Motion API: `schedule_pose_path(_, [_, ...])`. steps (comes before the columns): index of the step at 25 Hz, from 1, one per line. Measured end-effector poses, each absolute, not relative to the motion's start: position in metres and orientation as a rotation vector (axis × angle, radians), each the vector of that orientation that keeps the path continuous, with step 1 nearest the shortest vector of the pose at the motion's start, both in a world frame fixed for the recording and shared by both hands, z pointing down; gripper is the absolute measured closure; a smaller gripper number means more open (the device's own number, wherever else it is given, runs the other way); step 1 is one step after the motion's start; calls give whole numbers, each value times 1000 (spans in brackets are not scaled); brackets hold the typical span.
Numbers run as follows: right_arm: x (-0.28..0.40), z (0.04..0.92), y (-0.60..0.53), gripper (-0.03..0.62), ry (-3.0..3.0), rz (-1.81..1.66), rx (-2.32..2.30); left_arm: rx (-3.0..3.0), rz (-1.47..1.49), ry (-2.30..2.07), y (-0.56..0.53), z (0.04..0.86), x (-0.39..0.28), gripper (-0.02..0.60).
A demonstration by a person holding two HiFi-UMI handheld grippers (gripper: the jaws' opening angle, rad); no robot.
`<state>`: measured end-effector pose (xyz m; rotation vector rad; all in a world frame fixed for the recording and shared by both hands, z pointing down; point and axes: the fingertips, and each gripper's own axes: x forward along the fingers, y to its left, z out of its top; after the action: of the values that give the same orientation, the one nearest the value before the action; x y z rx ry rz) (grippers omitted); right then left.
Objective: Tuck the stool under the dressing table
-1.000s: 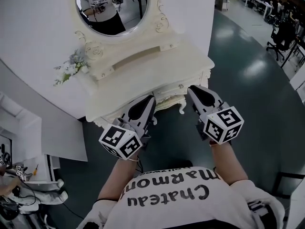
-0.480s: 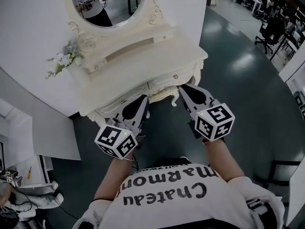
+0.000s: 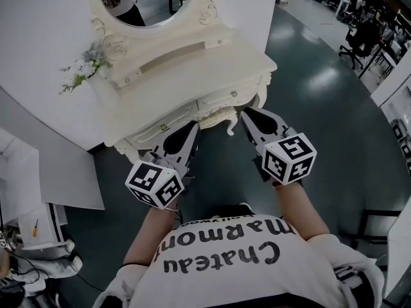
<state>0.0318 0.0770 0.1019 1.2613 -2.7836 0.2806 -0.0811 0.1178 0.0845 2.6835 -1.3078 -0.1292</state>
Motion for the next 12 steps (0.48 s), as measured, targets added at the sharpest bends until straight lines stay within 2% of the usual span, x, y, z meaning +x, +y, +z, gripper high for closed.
schedule_pose_path(12, [27, 100, 81, 542, -2770, 273, 1266, 2685, -137, -1314, 124, 82, -88, 555])
